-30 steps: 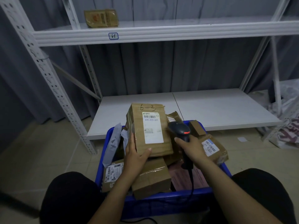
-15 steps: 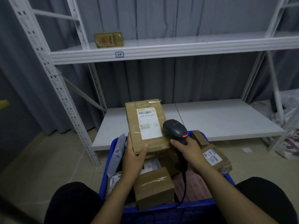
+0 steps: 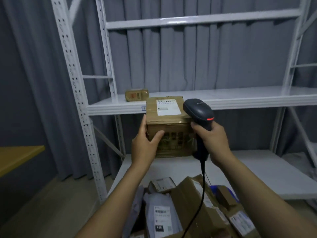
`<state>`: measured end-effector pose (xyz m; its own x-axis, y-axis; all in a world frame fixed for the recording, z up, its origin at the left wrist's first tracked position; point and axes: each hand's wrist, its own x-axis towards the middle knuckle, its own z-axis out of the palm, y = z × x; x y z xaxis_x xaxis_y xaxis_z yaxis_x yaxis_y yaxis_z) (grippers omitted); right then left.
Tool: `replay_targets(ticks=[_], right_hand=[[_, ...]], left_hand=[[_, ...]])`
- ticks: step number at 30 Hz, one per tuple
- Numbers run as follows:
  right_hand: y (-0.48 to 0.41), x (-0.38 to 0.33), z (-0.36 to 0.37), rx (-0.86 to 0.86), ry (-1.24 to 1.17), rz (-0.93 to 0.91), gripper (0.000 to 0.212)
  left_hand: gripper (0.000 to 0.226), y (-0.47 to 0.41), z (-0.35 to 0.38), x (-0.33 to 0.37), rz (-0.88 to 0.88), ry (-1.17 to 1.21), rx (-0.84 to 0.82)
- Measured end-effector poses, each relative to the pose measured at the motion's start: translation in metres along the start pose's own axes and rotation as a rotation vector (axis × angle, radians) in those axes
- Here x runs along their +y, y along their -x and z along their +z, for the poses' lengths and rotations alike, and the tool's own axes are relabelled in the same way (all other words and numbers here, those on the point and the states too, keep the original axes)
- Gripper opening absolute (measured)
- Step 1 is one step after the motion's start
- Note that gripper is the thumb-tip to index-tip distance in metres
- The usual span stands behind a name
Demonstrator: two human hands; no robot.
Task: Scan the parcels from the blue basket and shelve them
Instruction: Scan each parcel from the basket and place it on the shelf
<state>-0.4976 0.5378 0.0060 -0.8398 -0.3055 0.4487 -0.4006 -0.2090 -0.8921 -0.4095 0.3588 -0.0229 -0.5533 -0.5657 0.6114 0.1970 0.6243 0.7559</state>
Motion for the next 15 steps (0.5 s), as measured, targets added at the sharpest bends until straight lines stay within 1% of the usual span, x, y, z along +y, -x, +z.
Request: replay_targets(ticks=[5, 8, 12, 15], right_hand=[[-0.053, -0.027, 0.013, 0.046, -0.008, -0.092, 0.008], [-0.091, -0.037, 0.021, 0.076, 0.000, -0.127, 0.008], [-0.141, -0.035, 0.036, 0.088, 0.026, -0.104, 0.021], [-0.170, -0.025, 0.045, 0.059, 0.062, -0.043, 0.025]], left_hand=[[0.085, -0.060, -0.001, 0.022, 0.117, -0.112, 0.030], [0.085, -0.101, 0.004, 0.030, 0.152, -0.158, 0.031], [0.088, -0.150, 0.020, 0.026, 0.131, -0.178, -0.001], [0.087, -0.175, 0.031, 0.013, 0.085, -0.185, -0.042]])
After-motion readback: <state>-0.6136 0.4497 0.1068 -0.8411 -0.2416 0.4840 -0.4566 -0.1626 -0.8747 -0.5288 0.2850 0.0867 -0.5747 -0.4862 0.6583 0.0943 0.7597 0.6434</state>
